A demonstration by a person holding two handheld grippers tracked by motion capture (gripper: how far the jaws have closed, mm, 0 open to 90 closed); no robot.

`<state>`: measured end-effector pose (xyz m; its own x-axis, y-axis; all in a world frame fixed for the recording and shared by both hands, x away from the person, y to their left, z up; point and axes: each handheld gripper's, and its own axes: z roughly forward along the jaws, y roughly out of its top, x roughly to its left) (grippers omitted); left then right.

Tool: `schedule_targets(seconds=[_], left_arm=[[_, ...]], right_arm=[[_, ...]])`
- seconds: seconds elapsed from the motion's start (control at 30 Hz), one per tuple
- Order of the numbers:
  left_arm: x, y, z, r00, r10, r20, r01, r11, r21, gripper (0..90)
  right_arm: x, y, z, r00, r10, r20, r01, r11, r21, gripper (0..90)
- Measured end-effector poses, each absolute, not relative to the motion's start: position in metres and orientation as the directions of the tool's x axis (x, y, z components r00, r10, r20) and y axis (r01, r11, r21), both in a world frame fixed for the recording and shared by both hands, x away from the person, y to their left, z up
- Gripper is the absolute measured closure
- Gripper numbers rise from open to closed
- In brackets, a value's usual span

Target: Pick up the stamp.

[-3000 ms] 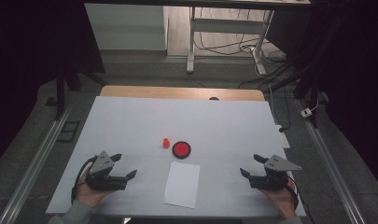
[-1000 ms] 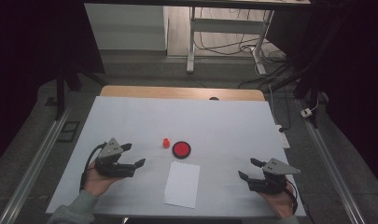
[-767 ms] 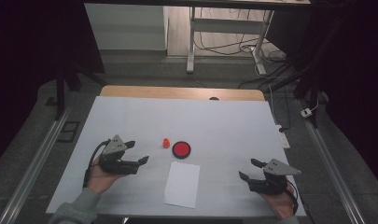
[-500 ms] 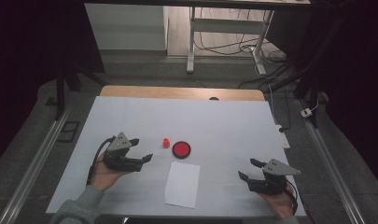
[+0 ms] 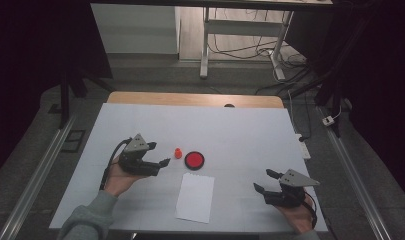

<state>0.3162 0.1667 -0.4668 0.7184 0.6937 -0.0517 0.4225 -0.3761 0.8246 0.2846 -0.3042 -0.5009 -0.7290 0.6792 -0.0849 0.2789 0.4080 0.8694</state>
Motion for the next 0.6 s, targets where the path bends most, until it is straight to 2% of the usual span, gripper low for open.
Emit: schedule_targets(seconds=[0.6], left_arm=[[0.340, 0.154, -0.470, 0.733, 0.678, -0.058, 0.437, -0.403, 0.804, 21.3]], right_arm=[[0.285, -0.301, -0.503, -0.733, 0.674, -0.088, 0.284, 0.421, 0.861, 29.3]])
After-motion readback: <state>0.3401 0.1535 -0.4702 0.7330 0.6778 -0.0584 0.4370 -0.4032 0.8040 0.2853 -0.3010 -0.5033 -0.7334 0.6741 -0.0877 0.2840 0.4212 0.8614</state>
